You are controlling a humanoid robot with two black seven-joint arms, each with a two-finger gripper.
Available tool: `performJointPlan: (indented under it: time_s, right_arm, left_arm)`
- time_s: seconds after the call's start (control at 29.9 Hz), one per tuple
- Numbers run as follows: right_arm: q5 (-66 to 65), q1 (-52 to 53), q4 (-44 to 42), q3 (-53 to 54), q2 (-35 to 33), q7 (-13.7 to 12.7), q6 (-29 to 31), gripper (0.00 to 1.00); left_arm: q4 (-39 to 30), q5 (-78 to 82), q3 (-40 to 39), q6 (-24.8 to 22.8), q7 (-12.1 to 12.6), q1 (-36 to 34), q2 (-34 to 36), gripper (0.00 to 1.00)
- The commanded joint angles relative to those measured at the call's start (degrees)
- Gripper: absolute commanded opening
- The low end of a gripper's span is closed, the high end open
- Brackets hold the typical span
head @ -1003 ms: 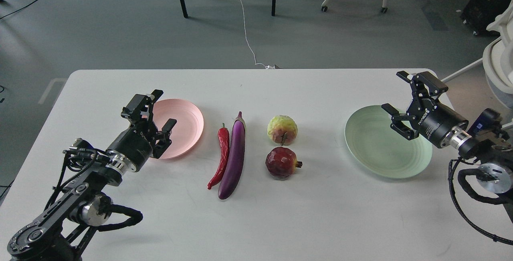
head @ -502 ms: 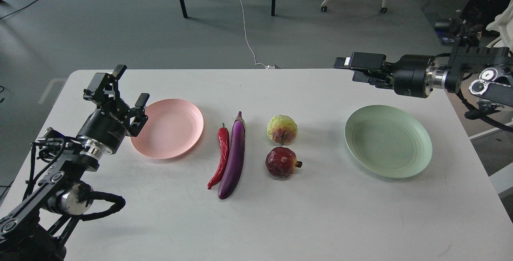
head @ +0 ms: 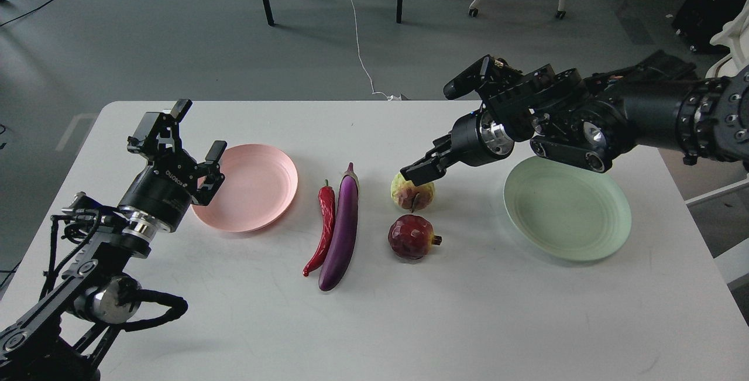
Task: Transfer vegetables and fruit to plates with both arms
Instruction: 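Lower the right gripper onto the yellow-green apple and close it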
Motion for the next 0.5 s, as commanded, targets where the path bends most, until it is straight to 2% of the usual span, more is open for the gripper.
performJointPlan:
  time_s: [0.0, 0.47]
  right_arm:
    - [0.1, -0.61, -1.23, -2.22, 2.36, 0.01, -0.75, 0.98]
    - [0.11, -3.95, -5.36, -3.19, 2.36, 0.01, -4.97, 0.98]
  left_arm:
    - [-0.92, 0.09, 0.06, 0.0, 0.06, 0.17, 0.11, 0.99]
    - [-1.89, 0.17, -0.03, -0.44, -0.21, 1.05, 0.82, 0.99]
